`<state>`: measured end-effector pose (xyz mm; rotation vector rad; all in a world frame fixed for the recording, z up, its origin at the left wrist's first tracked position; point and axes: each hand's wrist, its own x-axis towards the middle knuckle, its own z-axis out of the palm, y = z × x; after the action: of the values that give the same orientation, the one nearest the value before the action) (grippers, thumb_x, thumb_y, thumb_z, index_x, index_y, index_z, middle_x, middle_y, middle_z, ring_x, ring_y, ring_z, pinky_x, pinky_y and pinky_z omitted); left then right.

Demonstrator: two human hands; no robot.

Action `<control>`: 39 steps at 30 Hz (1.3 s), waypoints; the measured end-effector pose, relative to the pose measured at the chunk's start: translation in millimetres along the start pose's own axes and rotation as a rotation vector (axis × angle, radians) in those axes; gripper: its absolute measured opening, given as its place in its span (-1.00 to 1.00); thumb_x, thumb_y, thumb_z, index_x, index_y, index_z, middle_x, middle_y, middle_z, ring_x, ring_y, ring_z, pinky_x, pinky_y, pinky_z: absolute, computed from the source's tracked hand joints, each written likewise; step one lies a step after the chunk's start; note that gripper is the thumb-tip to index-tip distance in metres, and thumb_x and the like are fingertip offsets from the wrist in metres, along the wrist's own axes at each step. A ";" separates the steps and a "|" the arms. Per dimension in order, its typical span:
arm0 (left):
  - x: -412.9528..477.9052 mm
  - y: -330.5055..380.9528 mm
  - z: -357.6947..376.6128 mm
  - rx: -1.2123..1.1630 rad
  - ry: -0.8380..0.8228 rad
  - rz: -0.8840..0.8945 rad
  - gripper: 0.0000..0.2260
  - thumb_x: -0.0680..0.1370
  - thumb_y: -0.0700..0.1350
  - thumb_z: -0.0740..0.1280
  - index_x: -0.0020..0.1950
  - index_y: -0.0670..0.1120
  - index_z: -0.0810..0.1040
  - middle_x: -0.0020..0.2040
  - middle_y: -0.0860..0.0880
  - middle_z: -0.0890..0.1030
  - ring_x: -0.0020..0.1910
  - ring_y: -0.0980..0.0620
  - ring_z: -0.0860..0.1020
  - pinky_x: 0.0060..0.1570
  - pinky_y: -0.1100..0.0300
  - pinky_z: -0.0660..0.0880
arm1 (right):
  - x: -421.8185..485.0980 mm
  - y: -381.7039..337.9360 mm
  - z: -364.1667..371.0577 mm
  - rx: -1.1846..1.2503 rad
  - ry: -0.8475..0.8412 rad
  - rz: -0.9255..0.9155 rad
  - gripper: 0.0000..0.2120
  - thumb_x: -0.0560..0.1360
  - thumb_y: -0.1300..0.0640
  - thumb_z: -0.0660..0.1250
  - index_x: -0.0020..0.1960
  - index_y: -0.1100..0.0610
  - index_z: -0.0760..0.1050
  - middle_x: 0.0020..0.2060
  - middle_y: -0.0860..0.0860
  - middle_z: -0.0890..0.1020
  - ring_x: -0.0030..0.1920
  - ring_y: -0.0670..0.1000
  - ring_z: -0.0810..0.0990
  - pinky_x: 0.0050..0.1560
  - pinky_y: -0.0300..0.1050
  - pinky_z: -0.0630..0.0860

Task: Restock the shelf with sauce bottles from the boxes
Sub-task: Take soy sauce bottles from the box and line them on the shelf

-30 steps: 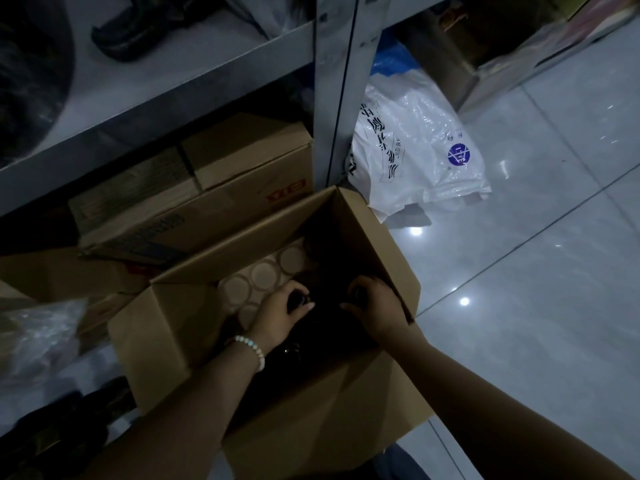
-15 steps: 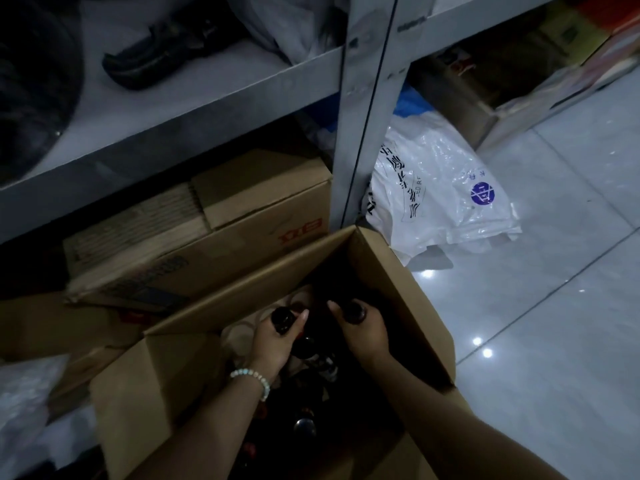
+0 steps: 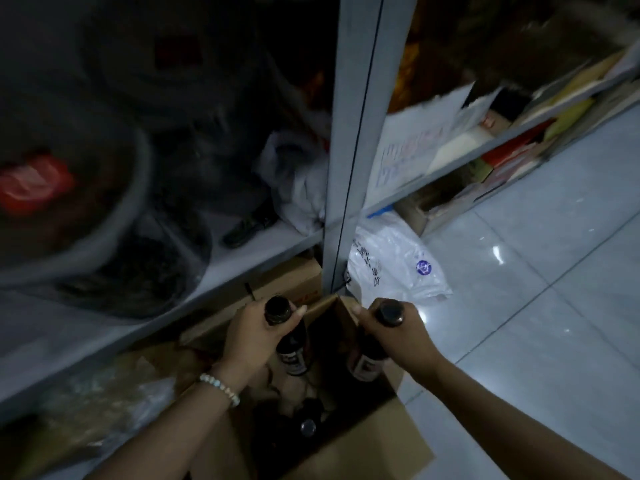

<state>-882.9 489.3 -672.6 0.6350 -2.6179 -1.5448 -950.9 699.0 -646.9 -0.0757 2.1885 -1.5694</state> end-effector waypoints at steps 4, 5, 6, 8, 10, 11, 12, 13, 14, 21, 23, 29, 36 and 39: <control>-24.0 138.6 -85.1 -0.044 -0.035 0.112 -0.61 0.36 0.24 0.39 -0.36 -0.08 0.49 -0.42 0.06 0.56 -0.35 0.15 0.56 -0.33 0.19 0.47 | -49.8 -156.9 -46.9 0.042 0.007 -0.145 -0.60 0.43 0.06 0.43 -0.48 0.22 0.41 -0.52 0.14 0.50 -0.46 -0.06 0.48 -0.36 -0.33 0.40; -31.9 174.5 -105.5 -0.077 -0.017 0.142 -0.68 0.37 0.17 0.41 -0.38 -0.04 0.47 -0.45 0.09 0.54 -0.38 0.20 0.53 -0.35 0.25 0.42 | -62.6 -196.3 -57.1 0.036 0.001 -0.176 -0.58 0.42 0.03 0.43 -0.52 0.14 0.40 -0.55 0.07 0.49 -0.48 -0.07 0.47 -0.36 -0.34 0.39; -40.1 210.6 -125.6 -0.118 0.003 0.176 -0.72 0.38 0.10 0.42 -0.39 -0.02 0.46 -0.45 0.09 0.53 -0.39 0.24 0.50 -0.35 0.30 0.40 | -74.8 -235.4 -66.7 0.031 -0.012 -0.207 -0.57 0.40 -0.03 0.42 -0.56 0.08 0.38 -0.58 0.01 0.49 -0.49 -0.07 0.48 -0.35 -0.35 0.39; -59.2 277.2 -163.8 -0.177 0.034 0.234 -0.68 0.38 0.12 0.39 -0.35 -0.11 0.46 -0.42 -0.01 0.52 -0.37 0.17 0.52 -0.30 0.29 0.40 | -101.3 -311.7 -85.0 0.016 -0.043 -0.285 -0.58 0.32 -0.15 0.38 -0.56 0.07 0.39 -0.56 0.01 0.52 -0.46 -0.04 0.53 -0.31 -0.34 0.43; -79.6 337.7 -200.1 -0.206 0.040 0.264 -0.54 0.36 0.20 0.35 -0.27 -0.24 0.46 -0.35 -0.16 0.53 -0.31 0.00 0.56 -0.27 0.22 0.42 | -125.3 -380.7 -101.0 0.019 -0.071 -0.361 -0.60 0.29 -0.17 0.36 -0.56 0.07 0.41 -0.55 0.03 0.54 -0.44 -0.03 0.56 -0.29 -0.32 0.46; -89.4 365.4 -217.3 -0.227 0.053 0.278 -0.50 0.36 0.22 0.34 -0.24 -0.27 0.47 -0.31 -0.21 0.52 -0.29 -0.06 0.57 -0.25 0.18 0.43 | -135.8 -412.5 -108.1 0.026 -0.078 -0.399 -0.60 0.29 -0.17 0.37 -0.57 0.07 0.42 -0.56 0.04 0.54 -0.43 -0.02 0.57 -0.27 -0.29 0.47; -99.3 392.2 -233.1 -0.256 0.077 0.295 -0.50 0.35 0.21 0.35 -0.24 -0.27 0.48 -0.32 -0.23 0.52 -0.30 -0.08 0.57 -0.26 0.17 0.43 | -146.7 -443.0 -114.0 0.033 -0.081 -0.434 -0.60 0.29 -0.16 0.37 -0.57 0.07 0.43 -0.56 0.05 0.54 -0.42 0.01 0.58 -0.24 -0.25 0.49; -108.4 419.2 -249.0 -0.292 0.114 0.321 -0.53 0.35 0.18 0.36 -0.27 -0.27 0.49 -0.36 -0.20 0.53 -0.34 -0.05 0.57 -0.27 0.19 0.43 | -156.6 -472.0 -118.7 0.046 -0.093 -0.466 -0.60 0.30 -0.14 0.38 -0.57 0.07 0.43 -0.55 0.05 0.54 -0.40 0.04 0.58 -0.20 -0.19 0.50; -116.2 445.1 -264.4 -0.320 0.153 0.350 -0.57 0.34 0.15 0.37 -0.30 -0.26 0.49 -0.41 -0.14 0.54 -0.39 0.00 0.57 -0.29 0.24 0.43 | -164.1 -499.4 -123.0 0.056 -0.107 -0.499 -0.59 0.32 -0.13 0.39 -0.56 0.09 0.43 -0.55 0.06 0.54 -0.40 0.05 0.58 -0.17 -0.14 0.51; -169.4 577.3 -370.3 -0.303 0.391 0.555 -0.58 0.37 0.06 0.49 -0.34 -0.27 0.45 -0.42 -0.21 0.57 -0.43 0.01 0.59 -0.33 0.22 0.47 | -213.6 -655.6 -132.9 0.105 -0.242 -0.731 -0.58 0.24 -0.16 0.42 -0.59 0.09 0.37 -0.57 0.08 0.50 -0.42 0.07 0.54 -0.22 -0.15 0.48; -181.7 603.8 -397.7 -0.289 0.442 0.594 -0.64 0.37 0.04 0.45 -0.35 -0.24 0.46 -0.45 -0.18 0.55 -0.43 -0.03 0.59 -0.34 0.23 0.47 | -224.3 -692.9 -133.1 0.123 -0.307 -0.780 -0.60 0.24 -0.14 0.43 -0.59 0.06 0.38 -0.57 0.07 0.51 -0.43 0.05 0.55 -0.24 -0.16 0.48; -206.4 654.7 -478.9 -0.306 0.587 0.666 -0.75 0.46 -0.12 0.40 -0.34 -0.19 0.45 -0.45 -0.16 0.48 -0.51 -0.03 0.56 -0.45 0.26 0.49 | -244.2 -791.8 -113.1 0.257 -0.413 -0.883 -0.61 0.33 -0.04 0.45 -0.52 0.07 0.35 -0.59 0.03 0.43 -0.52 -0.01 0.45 -0.42 -0.24 0.47; -212.4 690.6 -574.2 -0.286 0.647 0.657 -0.77 0.47 -0.03 0.40 -0.30 -0.12 0.47 -0.39 -0.13 0.53 -0.49 0.02 0.59 -0.37 0.25 0.54 | -260.5 -895.3 -69.0 0.292 -0.424 -0.915 -0.60 0.39 -0.06 0.46 -0.45 0.07 0.34 -0.58 -0.02 0.43 -0.53 -0.06 0.47 -0.40 -0.29 0.48; -206.1 696.8 -614.7 -0.260 0.664 0.686 -0.74 0.46 0.00 0.41 -0.31 -0.11 0.46 -0.39 -0.07 0.53 -0.43 -0.02 0.60 -0.28 0.18 0.56 | -262.4 -922.2 -42.7 0.291 -0.404 -0.919 -0.62 0.36 -0.06 0.49 -0.43 0.07 0.37 -0.56 -0.01 0.46 -0.50 -0.04 0.50 -0.37 -0.24 0.50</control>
<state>-778.0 347.0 262.6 0.1436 -1.8136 -1.1539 -923.5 488.8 289.1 -1.3308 1.6339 -2.0532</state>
